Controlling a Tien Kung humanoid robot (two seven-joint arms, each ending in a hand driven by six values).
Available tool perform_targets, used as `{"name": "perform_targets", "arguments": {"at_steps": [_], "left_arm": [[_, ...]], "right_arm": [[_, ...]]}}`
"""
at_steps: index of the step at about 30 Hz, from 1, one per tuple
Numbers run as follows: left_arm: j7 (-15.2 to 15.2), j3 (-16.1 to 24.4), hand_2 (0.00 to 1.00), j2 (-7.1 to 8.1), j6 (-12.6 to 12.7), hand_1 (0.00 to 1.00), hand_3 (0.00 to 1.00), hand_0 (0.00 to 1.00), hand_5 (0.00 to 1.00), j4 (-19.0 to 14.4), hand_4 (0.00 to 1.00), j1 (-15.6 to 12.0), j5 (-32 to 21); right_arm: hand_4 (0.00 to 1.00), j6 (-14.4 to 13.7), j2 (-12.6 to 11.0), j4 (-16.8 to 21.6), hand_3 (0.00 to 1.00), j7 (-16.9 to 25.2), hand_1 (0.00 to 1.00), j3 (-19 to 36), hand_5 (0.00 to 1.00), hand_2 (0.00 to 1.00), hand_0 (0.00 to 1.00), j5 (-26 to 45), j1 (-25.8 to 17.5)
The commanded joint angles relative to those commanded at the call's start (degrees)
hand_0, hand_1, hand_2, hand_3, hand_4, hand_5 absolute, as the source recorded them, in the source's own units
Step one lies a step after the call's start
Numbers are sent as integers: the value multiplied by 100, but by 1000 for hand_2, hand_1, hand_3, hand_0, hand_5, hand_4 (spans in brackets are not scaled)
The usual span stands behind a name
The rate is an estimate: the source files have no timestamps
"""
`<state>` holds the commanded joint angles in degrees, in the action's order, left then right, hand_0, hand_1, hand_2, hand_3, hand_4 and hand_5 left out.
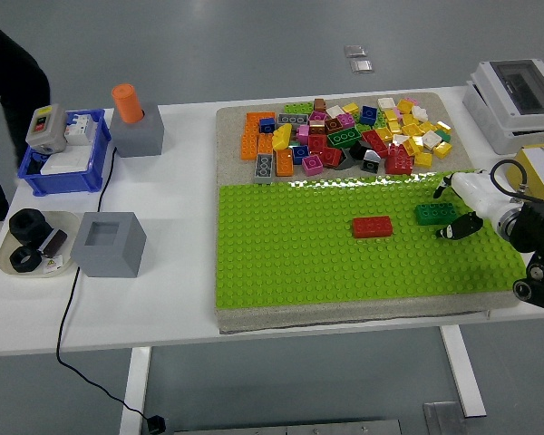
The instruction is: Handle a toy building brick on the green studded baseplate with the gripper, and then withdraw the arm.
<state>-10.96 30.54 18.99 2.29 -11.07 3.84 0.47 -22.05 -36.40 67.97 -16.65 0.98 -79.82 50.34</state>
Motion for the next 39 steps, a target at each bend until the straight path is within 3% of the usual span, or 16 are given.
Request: {"name": "perform_targets", "arguments": {"at_steps": [4,5,9,10,39], "left_arm": [[7,-15,863,-3,-6,834,993,818,618,-1,912,0,-13],[10,-20,862,-5,-7,835,992,817,620,-1,915,-1,-18],[13,-28,862,-7,-11,835,992,817,620,-2,915,-9,-31],[13,-29,861,-7,-12,837,990,815,621,-3,917,-10,-31],[30,-96,852,-14,-56,838,981,813,622,-1,926,1,-92]], "right_arm": [[821,15,-6,13,630,43,768,55,276,795,931,148,-3],[742,30,-14,21,641,64,749,81,293,792,919,209,-7],[742,90,-45,55,641,128,749,146,293,792,919,419,-14],[682,100,-46,54,658,137,745,151,302,791,913,458,-12],[716,119,20,-43,665,147,750,27,209,797,910,450,-67]]}}
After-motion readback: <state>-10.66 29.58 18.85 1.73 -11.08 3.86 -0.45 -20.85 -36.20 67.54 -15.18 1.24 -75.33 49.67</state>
